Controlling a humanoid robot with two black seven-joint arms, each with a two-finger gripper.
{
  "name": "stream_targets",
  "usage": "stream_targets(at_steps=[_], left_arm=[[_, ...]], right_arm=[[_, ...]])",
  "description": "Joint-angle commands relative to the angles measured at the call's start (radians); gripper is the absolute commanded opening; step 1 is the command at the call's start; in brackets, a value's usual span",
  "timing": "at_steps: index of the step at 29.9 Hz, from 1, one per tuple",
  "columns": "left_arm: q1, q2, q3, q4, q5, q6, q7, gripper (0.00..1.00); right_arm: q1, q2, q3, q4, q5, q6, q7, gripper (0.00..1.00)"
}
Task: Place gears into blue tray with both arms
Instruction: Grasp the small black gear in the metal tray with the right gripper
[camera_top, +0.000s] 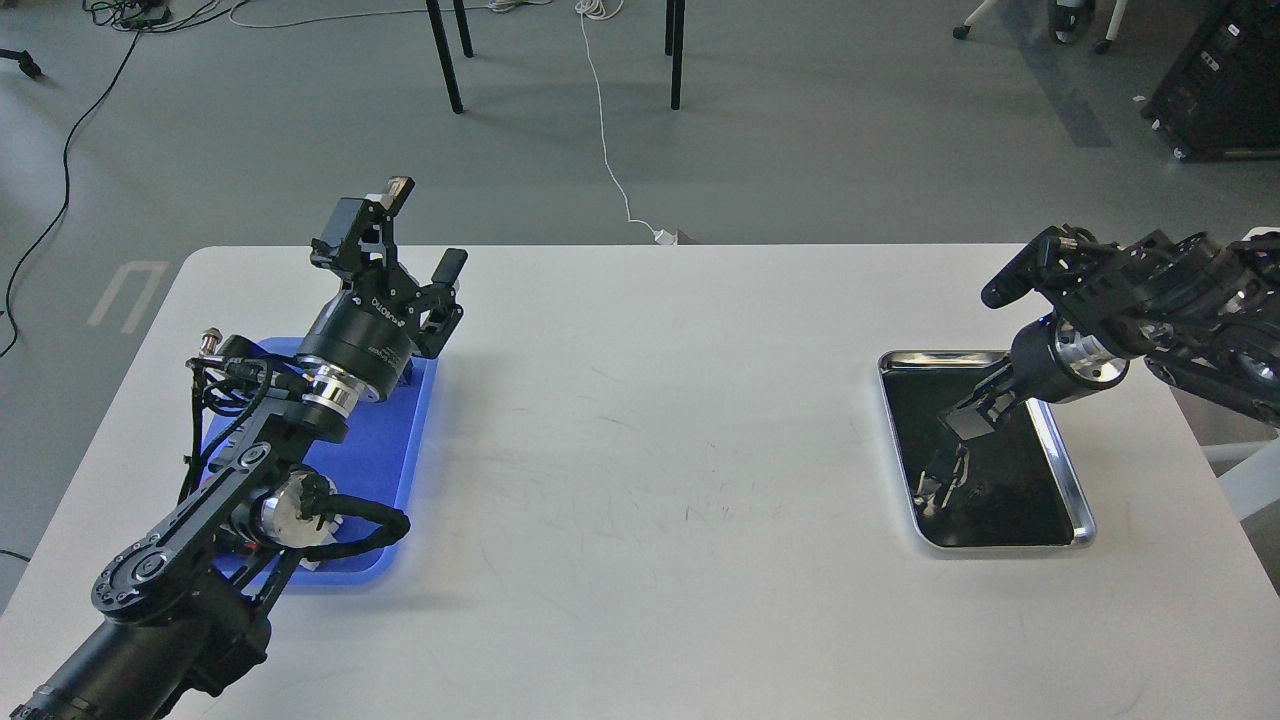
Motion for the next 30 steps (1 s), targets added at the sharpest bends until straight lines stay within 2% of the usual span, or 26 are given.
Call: stream_targets(at_steps=[1,11,20,30], left_arm=[[0.002,0.0,-0.004,0.0,0.0,0.0,0.0,0.98],[0.005,-0.001,-0.009,-0.001,-0.001,0.0,0.0,0.98],[0.005,0.003,-0.009,-0.006,-0.001,0.0,-0.002,0.98],[0.016,0.003,-0.011,-0.007,-0.001,0.0,-0.002,0.98]], right_arm=[[-0.003,0.004,-0.008,-0.006,0.003,-0.001,0.0,0.66],[-0.015,0.024,-0.048,-0.066,0.003,-0.027,0.0,0.66],[-0.068,0.026,-0.049,-0.109,0.017,-0.08,0.0,0.58],[-0.075,0.047,-0.048,-0.124,0.02,-0.091,0.0,0.54]])
